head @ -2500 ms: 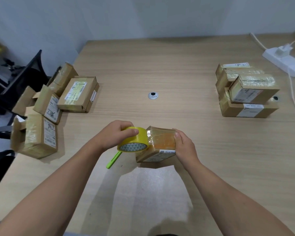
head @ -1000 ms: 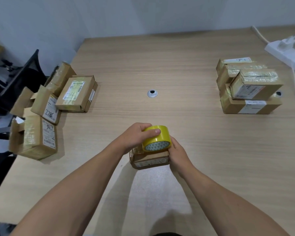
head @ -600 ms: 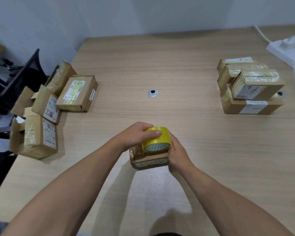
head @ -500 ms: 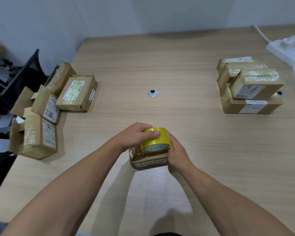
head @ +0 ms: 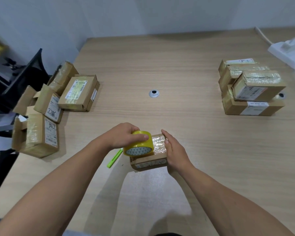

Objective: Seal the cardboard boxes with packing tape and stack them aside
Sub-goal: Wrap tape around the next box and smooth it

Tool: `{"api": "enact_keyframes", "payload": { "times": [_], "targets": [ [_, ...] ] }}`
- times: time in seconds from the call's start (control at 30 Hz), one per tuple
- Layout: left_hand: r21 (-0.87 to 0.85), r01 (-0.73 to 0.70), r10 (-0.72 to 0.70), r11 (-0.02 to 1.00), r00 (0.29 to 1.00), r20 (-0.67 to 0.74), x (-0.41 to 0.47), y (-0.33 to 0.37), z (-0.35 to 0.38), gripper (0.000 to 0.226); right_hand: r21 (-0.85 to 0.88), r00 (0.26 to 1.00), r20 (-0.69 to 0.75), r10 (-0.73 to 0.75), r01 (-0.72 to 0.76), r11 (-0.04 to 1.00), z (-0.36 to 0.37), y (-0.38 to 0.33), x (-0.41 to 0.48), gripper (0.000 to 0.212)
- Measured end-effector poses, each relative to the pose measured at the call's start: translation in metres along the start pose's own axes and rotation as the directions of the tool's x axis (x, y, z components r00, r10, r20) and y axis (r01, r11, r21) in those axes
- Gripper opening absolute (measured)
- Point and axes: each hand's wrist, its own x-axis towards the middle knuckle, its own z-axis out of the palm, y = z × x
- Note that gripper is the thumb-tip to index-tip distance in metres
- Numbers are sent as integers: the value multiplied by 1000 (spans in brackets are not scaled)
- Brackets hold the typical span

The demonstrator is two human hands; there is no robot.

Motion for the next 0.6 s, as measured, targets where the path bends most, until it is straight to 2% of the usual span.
{"api": "enact_keyframes", "payload": {
  "times": [0.27,0.37,0.43,0.53,0.6],
  "targets": [
    [130,10,-5,991,999,-35,-2,-1,0,36,-31,1000,-16,14,-15,999,1,-8,-1,42],
    [146,10,-2,989,998,-55,-3,1,3,36,-16,997,-49,61,-61,998,4,-17,4,42],
    [153,1,9,988,998,-67,-3,3,5,36,13,994,-65,92,-91,996,7,-23,7,32],
    [130,-13,28,991,993,-113,-4,3,8,45,-39,995,-61,80,-82,996,14,-23,10,13],
    [12,-6,8,1000,990,-144,-6,2,10,51,-58,995,-64,78,-82,995,17,-21,10,9]
  ]
}}
